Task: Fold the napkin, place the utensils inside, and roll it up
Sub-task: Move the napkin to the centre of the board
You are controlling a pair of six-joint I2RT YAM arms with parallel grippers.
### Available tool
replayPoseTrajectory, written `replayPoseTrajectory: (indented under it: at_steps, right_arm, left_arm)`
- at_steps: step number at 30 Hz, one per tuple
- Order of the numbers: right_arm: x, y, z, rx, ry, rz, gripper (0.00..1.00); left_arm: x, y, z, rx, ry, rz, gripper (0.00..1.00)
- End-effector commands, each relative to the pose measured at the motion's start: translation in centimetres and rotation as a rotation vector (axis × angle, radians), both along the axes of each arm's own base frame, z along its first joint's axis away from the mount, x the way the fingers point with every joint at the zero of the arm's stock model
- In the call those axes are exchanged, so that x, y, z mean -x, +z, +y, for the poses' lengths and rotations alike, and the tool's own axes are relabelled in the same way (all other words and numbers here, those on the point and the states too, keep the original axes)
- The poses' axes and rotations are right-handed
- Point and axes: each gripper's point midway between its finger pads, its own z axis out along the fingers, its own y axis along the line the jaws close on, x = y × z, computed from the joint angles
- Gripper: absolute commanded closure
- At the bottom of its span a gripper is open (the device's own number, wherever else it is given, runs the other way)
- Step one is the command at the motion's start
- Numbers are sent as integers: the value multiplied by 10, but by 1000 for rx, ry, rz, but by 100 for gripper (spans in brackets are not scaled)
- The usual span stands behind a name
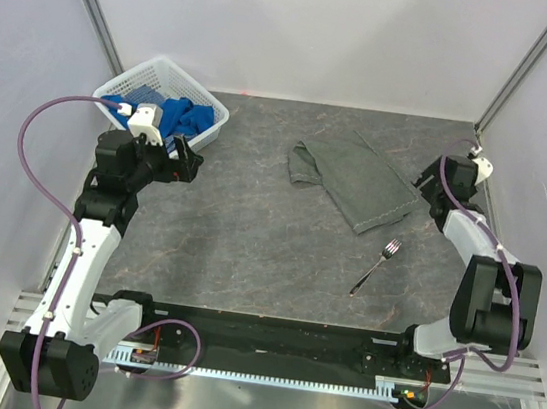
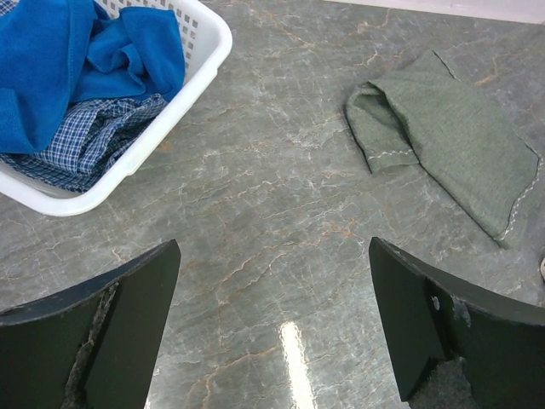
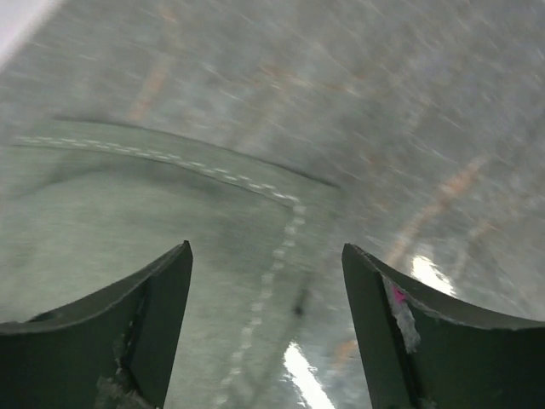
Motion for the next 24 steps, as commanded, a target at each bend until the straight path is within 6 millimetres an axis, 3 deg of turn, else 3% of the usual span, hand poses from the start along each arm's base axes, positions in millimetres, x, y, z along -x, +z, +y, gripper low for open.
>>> replayPoseTrajectory:
  at_steps: [1, 6, 12, 24]
  right_arm:
    - [2, -27, -5, -89, -5, 72, 26]
    - [-7, -64, -11, -123, 3, 153, 38]
    - [-13, -93, -21, -125, -19, 215, 49]
    - [-23, -114, -34, -75, -39, 282, 55]
  left_arm:
    - [0, 23, -3, 29, -5, -52, 1]
    - [0, 22, -4, 31, -7, -50, 1]
    - [1, 22, -4, 32, -10, -48, 1]
    - [2, 23, -5, 32, -15, -53, 1]
